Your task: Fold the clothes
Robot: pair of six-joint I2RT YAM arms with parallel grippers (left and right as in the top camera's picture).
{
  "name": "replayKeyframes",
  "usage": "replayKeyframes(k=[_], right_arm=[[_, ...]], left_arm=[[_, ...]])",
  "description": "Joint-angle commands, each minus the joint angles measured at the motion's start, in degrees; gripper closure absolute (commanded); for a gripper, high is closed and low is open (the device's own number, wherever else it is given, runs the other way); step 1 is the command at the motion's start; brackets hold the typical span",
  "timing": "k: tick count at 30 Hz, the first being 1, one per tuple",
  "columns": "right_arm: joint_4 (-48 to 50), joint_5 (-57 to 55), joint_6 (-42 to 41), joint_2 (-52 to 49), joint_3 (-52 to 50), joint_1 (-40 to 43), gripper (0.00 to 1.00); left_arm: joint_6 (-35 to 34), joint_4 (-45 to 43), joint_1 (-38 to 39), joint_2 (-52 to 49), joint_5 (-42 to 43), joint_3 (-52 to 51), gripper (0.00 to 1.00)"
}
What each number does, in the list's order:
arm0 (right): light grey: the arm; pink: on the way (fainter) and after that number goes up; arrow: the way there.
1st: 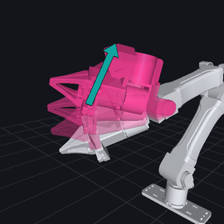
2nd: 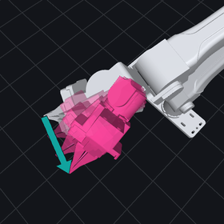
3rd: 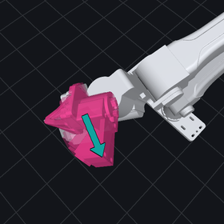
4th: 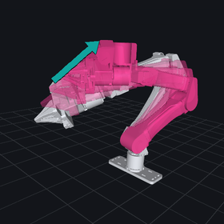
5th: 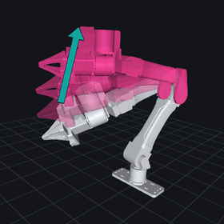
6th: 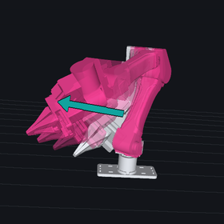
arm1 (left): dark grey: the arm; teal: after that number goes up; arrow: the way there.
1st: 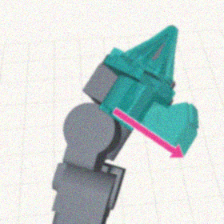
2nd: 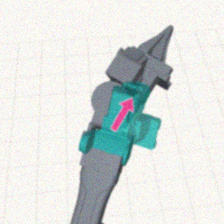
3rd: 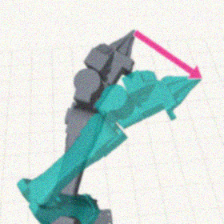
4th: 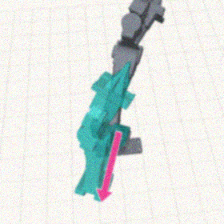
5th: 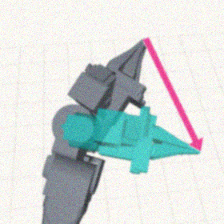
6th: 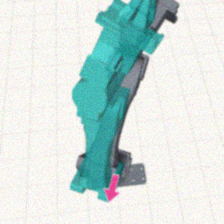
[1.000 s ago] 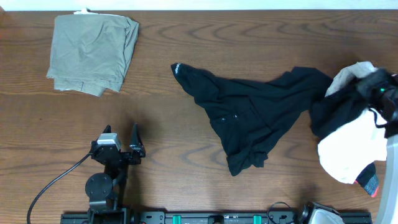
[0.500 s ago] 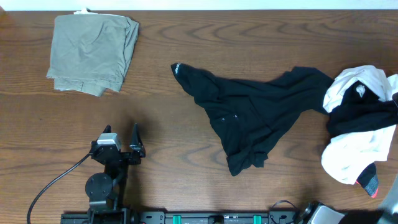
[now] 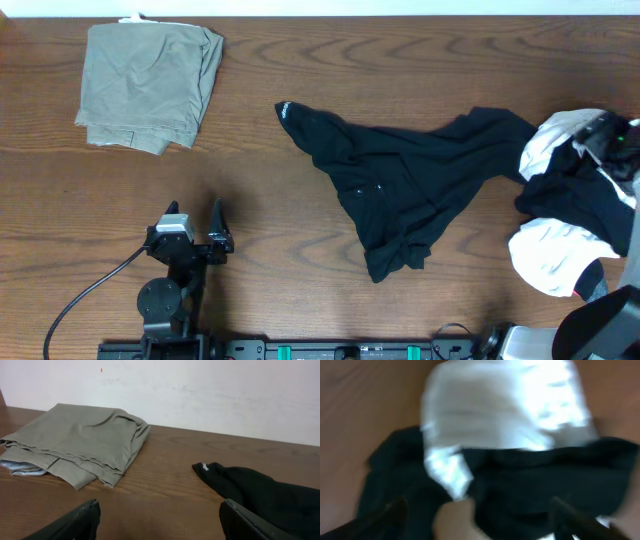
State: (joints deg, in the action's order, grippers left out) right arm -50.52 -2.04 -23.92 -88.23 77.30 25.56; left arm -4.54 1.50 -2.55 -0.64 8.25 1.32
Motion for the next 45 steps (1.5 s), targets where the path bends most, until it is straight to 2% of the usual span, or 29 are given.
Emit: replayKeyframes(k=[1, 3, 8, 10, 13, 20, 25, 36, 45], right_arm=[[0.0, 9.3, 7.3, 0.1, 1.1, -4.5, 0.24], [-0.6, 9.3, 7.7, -0.3, 0.8, -7.1, 0.35], [-0.3, 9.3, 7.7, -4.1, -0.5, -10.4, 0.77], [0.3, 8.9, 7.7, -7.0, -0.7, -10.3, 0.88], [1.9, 8.9, 8.1, -11.9, -0.6, -9.8, 0.98], [4.9, 7.4, 8.2, -19.3, -0.6, -8.2, 0.98], [6.1, 1.7, 8.2, -21.6, -0.6, -6.5, 0.98], [7.7, -2.6, 9.4, -27.4, -0.6, 0.8, 0.99], [8.3, -15.2, 6.6, -27.8, -0.5, 3.8, 0.99]], left_arm=[[-0.5, 1.9, -0.2, 0.0, 1.2, -1.0, 0.22], [-0.5, 1.9, -0.2, 0.0, 1.2, -1.0, 0.22], [-0.5, 1.9, -0.2, 0.0, 1.2, -1.0, 0.22], [-0.5, 1.9, -0.2, 0.0, 1.2, -1.0, 0.22], [-0.5, 1.9, -0.2, 0.0, 1.2, -1.0, 0.22], [-0.5, 1.9, -0.2, 0.0, 1.2, -1.0, 0.22], [-0.5, 1.9, -0.2, 0.0, 1.2, -1.0, 0.22], [-0.5, 1.9, -0.2, 0.0, 1.2, -1.0, 0.22], [-0.5, 1.9, -0.2, 0.0, 1.2, -1.0, 0.22]])
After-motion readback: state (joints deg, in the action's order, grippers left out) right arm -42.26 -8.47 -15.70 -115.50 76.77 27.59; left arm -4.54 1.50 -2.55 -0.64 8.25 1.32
